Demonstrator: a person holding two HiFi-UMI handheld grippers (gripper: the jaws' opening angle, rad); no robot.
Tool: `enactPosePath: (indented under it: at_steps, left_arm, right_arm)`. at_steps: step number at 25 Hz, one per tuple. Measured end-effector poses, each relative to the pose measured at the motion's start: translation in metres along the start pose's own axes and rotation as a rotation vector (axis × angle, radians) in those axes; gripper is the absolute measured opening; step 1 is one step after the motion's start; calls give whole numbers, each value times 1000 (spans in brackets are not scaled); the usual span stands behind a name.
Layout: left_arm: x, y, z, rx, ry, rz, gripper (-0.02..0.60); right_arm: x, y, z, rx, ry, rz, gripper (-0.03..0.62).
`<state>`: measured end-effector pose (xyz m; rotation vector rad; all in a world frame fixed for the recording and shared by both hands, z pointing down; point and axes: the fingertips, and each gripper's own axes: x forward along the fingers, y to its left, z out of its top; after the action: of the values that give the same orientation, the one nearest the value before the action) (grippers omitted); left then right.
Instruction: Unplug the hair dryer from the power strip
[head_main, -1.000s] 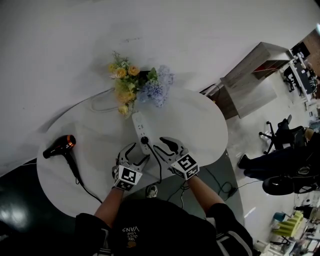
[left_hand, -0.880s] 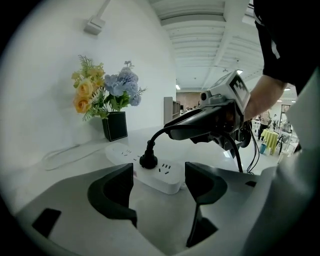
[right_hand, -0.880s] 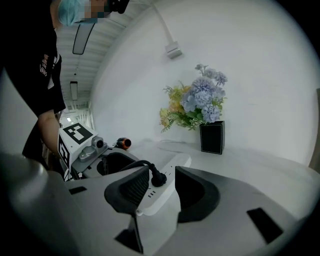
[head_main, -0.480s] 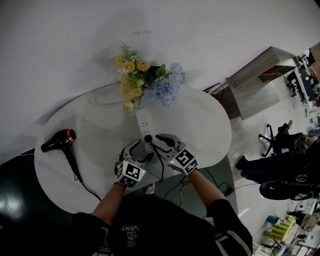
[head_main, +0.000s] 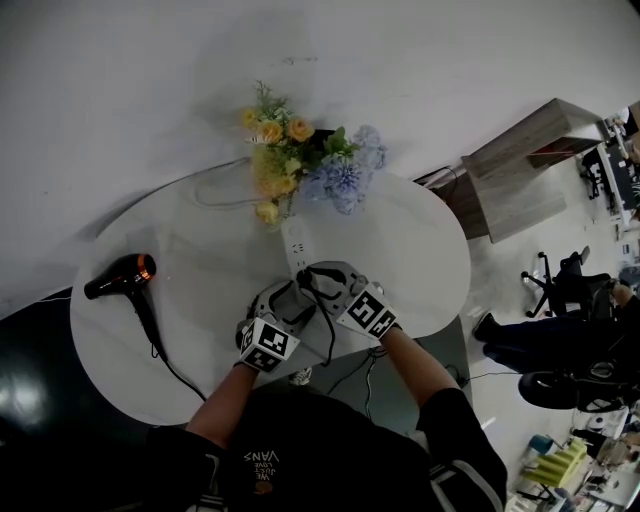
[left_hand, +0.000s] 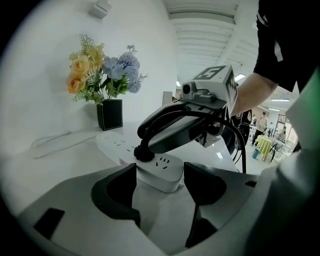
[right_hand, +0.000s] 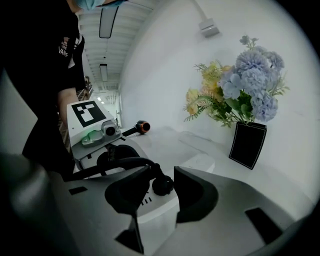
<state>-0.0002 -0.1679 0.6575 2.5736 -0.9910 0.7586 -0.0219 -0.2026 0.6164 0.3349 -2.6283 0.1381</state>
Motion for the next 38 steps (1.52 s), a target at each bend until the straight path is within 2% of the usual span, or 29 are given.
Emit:
enactPosePath:
  at_steps: [4,8,11,12,22,38]
  left_arm:
    - [-2,1,2,-31,-7,-22,321]
    - [-6,5,5,-105,-34,-43,292]
    - [-9,12,6,-151,-41,-20,199]
    - [-9,13,6,-156,-41,-15,192]
    - [-7,14,5,-152,-39,27,193]
    - [-8,13,4,-176,-34,43,192]
  right_arm:
    - [4,0,1,-10,4,34,161]
    - [8,5,-2,-20,18,59,128]
    - [10,5,-3,-25,25,63,118]
    - [10,5,-3,-26,25,63,117]
    - [10,2,-4,-33,32,57,94]
    - [9,2,-4,-86,60,20,81]
